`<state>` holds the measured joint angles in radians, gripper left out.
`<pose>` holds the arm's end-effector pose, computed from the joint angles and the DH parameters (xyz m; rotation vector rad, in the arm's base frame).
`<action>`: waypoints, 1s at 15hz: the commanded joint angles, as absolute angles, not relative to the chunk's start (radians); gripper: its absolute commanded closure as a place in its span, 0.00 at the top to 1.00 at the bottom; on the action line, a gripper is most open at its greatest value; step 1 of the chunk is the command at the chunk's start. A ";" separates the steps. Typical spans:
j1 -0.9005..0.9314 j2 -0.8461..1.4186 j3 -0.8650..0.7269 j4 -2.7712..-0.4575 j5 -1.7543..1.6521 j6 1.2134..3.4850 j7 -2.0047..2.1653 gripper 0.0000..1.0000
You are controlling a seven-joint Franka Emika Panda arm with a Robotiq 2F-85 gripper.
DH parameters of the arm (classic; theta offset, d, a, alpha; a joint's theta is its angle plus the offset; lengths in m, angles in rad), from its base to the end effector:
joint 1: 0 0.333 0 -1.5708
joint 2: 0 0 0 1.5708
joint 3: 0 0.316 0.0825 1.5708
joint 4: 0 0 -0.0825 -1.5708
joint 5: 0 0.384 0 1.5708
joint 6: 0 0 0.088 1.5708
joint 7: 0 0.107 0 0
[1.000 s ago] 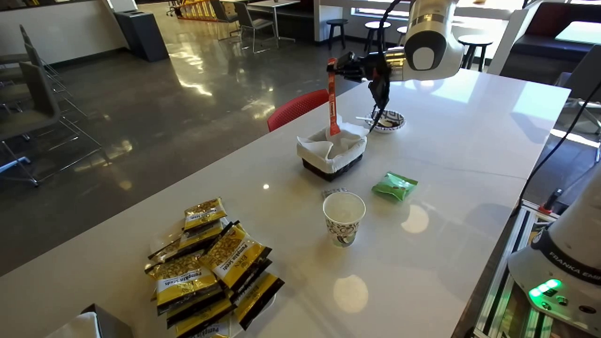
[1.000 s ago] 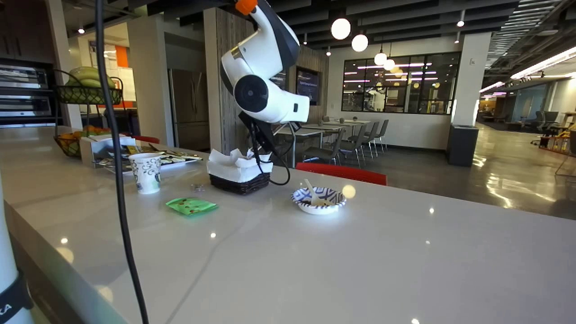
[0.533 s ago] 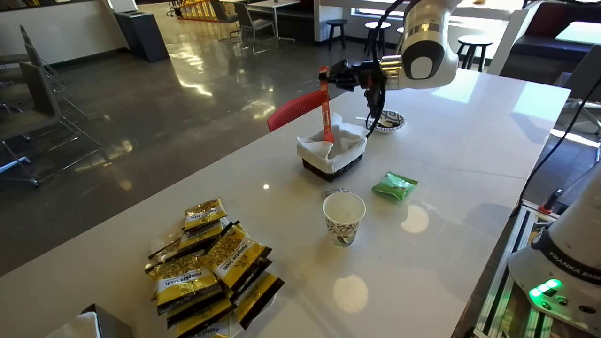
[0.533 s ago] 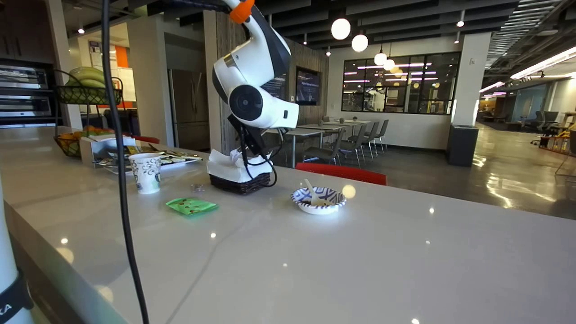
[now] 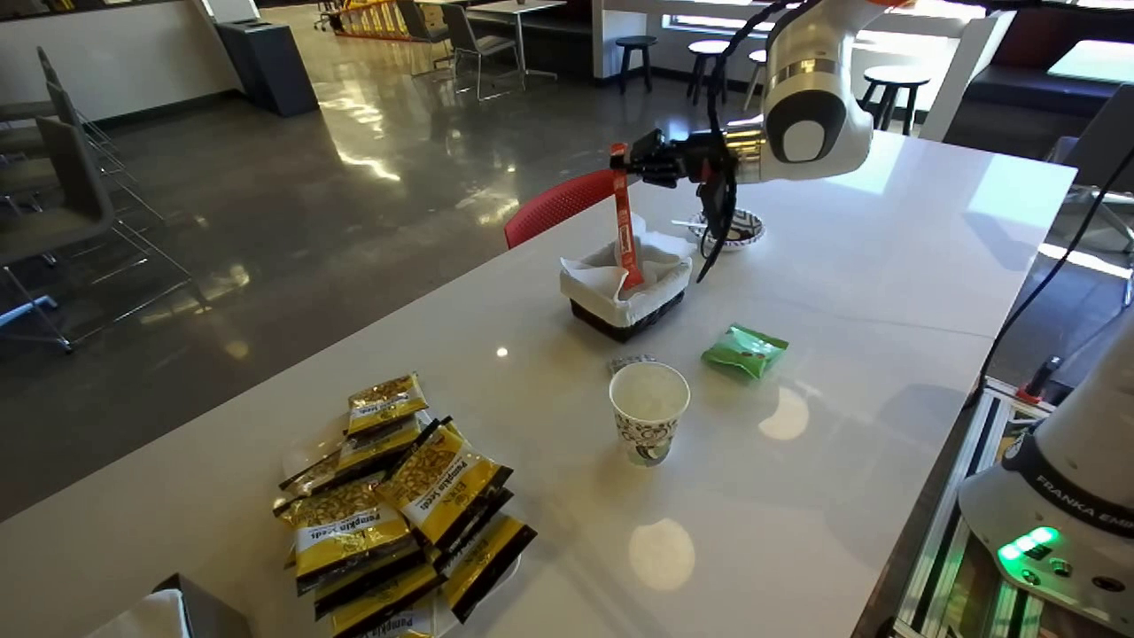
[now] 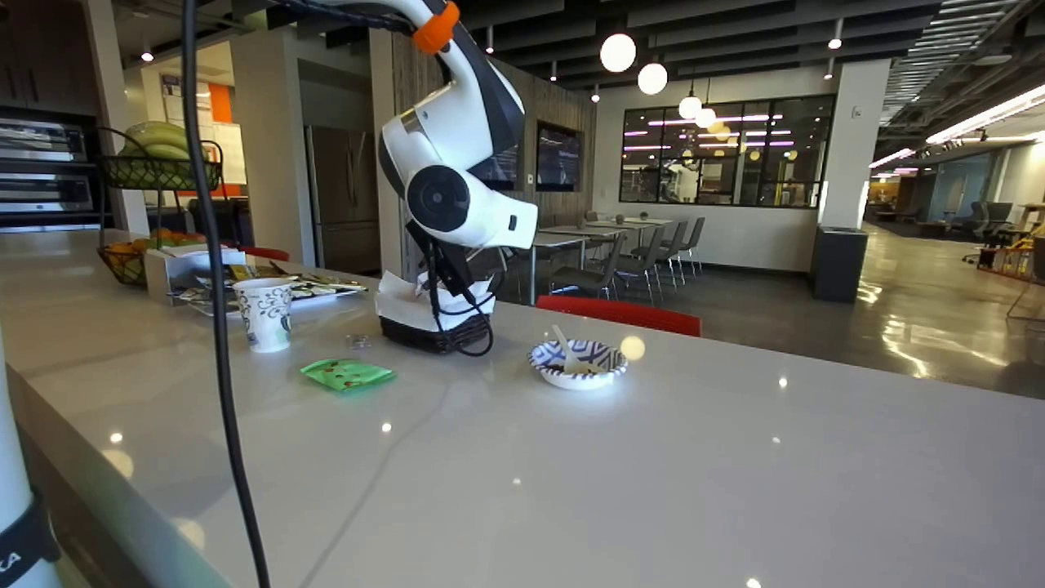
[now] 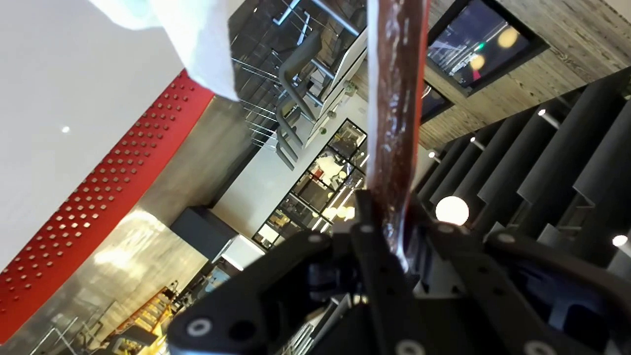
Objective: Place the object inside the basket
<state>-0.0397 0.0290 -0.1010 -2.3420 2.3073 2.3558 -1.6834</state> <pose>0.5171 -0.0631 0.3359 -1.8898 0.4660 -1.2830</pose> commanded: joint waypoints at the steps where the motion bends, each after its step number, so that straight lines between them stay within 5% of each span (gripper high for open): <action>1: -0.052 0.016 -0.094 -2.383 2.316 2.358 -1.671 0.04; 9: -0.052 0.033 -0.092 -2.406 2.420 2.335 -1.745 0.04; 10: -0.051 0.033 -0.090 -2.408 2.404 2.335 -1.726 0.09; 11: -0.050 0.033 -0.089 -2.409 2.385 2.338 -1.716 0.41; 15: -0.046 0.013 -0.080 -2.412 2.296 2.335 -1.689 0.62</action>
<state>-0.0455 0.0298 -0.0897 -2.3885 2.3584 2.3535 -1.7117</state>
